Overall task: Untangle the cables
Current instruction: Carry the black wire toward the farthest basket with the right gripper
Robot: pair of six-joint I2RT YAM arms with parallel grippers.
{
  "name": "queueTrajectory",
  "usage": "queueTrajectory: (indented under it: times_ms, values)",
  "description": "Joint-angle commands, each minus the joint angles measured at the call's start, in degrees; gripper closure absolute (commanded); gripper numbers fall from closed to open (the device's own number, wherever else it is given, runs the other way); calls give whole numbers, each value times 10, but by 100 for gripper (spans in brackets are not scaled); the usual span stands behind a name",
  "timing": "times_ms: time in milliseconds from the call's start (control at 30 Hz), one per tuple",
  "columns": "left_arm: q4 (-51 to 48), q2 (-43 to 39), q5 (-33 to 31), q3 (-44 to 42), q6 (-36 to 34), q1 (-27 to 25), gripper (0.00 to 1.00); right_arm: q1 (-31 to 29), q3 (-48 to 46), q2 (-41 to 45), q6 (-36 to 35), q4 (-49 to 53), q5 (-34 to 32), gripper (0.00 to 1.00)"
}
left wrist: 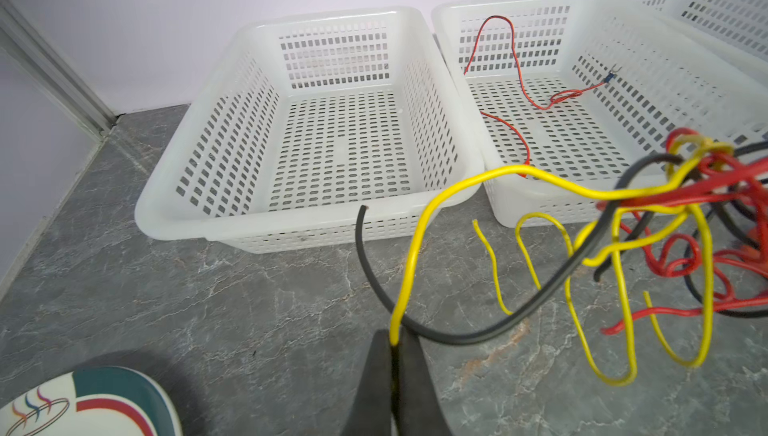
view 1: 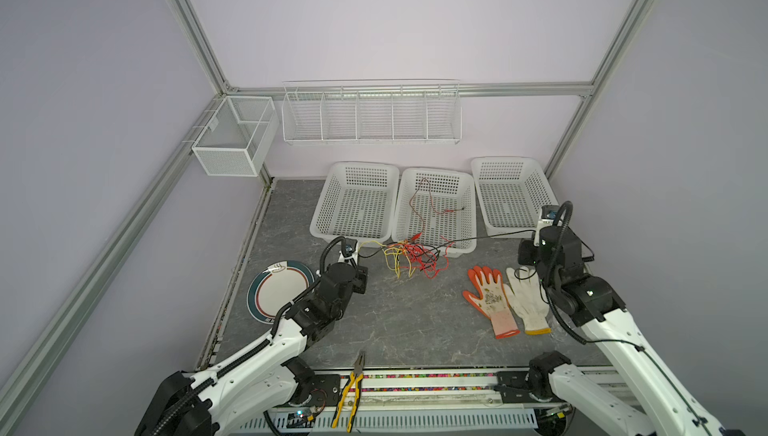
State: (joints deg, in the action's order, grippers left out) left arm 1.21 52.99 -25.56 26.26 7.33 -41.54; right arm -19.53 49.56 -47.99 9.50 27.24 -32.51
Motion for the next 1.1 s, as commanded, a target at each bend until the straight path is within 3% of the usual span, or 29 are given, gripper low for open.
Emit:
queueTrajectory:
  times_ms: [0, 167, 400, 467, 600, 733, 800, 900, 1067]
  values:
    - [-47, -2, -104, 20, 30, 21, 100, 20, -4, 2, 11, -5, -64, 94]
    - [-76, -4, -104, 27, 56, 54, 100, 41, -11, 16, 30, -12, -65, 94]
    - [-78, -3, -101, 29, 69, 63, 100, 73, -7, 27, 57, -5, -70, 94]
    - [-77, -5, -94, 28, 66, 64, 100, 100, -9, 36, 59, -11, -48, 94]
    - [-28, -19, -17, 7, 40, 64, 100, 103, -22, 42, 33, -59, 77, 94]
    - [-20, -18, -34, 4, 60, 64, 100, 112, -10, 13, 53, -29, 11, 94]
    - [-26, -15, -43, 5, 65, 64, 100, 130, -4, 7, 65, -23, 11, 94]
    - [-27, -15, -28, 4, 55, 64, 100, 140, -1, 6, 54, -49, 58, 94]
    - [23, -21, 71, -10, 21, 64, 100, 139, 13, -6, 20, -100, 166, 94]
